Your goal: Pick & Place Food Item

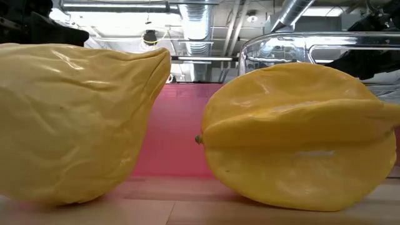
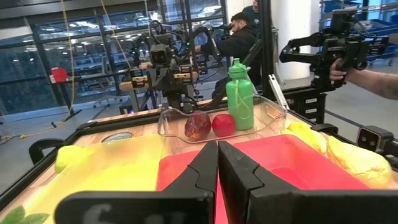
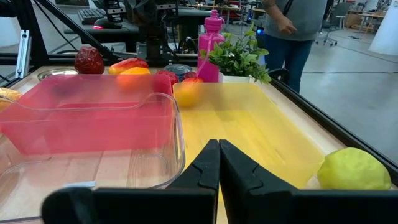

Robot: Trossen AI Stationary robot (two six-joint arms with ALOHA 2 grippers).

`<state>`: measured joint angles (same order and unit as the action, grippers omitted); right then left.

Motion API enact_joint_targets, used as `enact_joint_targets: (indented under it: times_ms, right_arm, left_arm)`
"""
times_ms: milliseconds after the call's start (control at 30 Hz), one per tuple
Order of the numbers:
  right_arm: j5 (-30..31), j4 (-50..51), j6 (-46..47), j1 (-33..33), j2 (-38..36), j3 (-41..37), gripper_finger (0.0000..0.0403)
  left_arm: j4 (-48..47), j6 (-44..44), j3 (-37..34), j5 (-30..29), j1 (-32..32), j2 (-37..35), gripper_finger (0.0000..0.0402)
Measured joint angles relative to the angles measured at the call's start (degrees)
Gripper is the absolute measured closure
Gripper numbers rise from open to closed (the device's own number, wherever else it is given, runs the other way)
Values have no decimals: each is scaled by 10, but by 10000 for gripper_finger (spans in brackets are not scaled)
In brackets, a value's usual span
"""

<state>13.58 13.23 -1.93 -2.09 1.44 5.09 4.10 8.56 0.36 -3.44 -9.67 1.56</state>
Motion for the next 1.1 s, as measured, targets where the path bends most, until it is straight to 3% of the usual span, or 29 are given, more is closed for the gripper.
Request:
enact_joint_targets:
  times_ms: [700,867,1100]
  right_arm:
    - [0,-2,0,0,0,0,402]
    - [0,-31,-2,0,0,-2,402]
    - [0,-98,-75,0,0,-1,402]
  left_arm:
    - [1,-19,0,-11,0,0,399]
    - [40,-9,0,-14,1,0,399]
    - [72,-7,0,-89,1,0,399]
